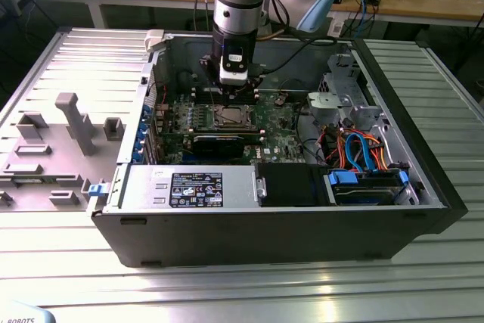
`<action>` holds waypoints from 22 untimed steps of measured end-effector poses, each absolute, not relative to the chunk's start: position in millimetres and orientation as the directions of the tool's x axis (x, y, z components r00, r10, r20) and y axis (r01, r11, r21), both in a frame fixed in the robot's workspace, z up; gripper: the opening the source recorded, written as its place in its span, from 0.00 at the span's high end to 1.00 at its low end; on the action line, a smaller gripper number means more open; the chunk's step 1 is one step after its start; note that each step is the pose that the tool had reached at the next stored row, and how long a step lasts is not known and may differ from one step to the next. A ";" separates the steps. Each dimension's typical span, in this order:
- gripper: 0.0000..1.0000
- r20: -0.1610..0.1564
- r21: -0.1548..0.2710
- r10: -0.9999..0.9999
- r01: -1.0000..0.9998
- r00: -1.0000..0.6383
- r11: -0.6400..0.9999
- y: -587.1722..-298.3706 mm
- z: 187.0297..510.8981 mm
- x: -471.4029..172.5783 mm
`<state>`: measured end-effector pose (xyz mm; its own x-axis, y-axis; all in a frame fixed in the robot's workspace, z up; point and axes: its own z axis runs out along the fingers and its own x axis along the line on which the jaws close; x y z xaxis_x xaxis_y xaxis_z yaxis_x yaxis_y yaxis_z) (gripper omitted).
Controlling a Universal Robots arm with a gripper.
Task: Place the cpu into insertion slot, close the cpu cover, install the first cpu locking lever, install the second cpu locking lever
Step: 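Install the first cpu locking lever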
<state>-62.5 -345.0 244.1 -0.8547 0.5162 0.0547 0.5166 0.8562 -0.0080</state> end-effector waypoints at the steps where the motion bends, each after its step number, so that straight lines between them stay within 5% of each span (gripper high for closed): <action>1: 0.89 0.055 -0.008 0.516 0.517 -0.855 0.856 -345.0 244.1 -62.5; 6: 0.89 0.014 0.016 0.516 0.516 -0.856 0.856 -344.9 244.0 -62.6; 22: 0.89 0.005 0.022 0.516 0.516 -0.856 0.856 -345.0 252.8 -62.6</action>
<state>-62.6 -345.0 252.8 -0.8565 0.5162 0.0048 0.5161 0.8562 0.0220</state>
